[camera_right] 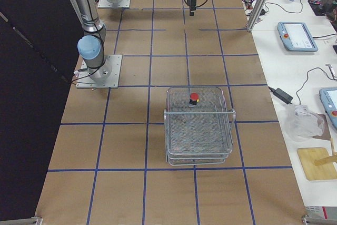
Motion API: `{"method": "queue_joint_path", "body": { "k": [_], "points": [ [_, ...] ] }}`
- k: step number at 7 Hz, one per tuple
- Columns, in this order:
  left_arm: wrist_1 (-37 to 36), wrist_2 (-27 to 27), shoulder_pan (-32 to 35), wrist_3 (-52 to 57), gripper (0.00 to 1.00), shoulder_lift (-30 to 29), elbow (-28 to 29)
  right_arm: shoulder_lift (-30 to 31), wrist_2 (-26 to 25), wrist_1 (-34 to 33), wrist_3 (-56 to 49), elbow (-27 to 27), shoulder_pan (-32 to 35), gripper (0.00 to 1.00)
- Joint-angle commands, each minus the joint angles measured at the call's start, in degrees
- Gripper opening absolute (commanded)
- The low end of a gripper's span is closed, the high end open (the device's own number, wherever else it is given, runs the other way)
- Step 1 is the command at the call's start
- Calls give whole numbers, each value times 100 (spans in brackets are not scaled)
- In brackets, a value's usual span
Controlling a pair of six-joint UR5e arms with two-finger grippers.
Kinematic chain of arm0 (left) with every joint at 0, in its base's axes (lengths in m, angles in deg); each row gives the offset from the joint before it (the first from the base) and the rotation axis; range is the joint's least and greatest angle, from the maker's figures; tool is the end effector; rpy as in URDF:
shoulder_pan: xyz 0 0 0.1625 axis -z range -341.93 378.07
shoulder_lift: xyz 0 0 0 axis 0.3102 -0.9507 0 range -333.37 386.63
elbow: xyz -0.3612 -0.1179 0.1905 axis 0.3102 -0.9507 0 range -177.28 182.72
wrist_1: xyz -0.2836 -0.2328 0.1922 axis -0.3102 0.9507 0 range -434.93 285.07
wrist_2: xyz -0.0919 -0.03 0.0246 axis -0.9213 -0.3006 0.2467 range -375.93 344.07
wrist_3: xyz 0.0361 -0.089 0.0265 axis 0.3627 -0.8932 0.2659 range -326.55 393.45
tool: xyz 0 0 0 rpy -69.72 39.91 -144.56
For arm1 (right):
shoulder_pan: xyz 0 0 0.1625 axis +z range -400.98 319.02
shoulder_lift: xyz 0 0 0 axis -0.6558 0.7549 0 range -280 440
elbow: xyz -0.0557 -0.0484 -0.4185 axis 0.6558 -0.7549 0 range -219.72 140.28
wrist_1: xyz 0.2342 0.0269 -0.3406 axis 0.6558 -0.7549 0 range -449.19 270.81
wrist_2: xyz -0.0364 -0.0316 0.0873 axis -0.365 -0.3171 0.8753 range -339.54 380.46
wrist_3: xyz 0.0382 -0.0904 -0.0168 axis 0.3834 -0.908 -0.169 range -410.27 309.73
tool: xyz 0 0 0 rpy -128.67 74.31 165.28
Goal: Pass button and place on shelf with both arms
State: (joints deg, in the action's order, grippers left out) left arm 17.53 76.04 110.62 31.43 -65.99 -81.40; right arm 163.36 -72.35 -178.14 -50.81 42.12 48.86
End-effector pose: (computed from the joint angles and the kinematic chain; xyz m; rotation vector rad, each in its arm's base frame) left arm -0.1526 -0.5058 0.5112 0.0140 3.1077 -0.0236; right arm 0.1269 -0.5421 0.4964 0.0101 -3.0924 0.0121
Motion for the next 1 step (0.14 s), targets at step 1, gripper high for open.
{"method": "queue_joint_path", "body": {
  "k": [1],
  "points": [
    [0,5,0,0,100,-1,0,5,-35,106,300,-18,-72,100]
  ]
}}
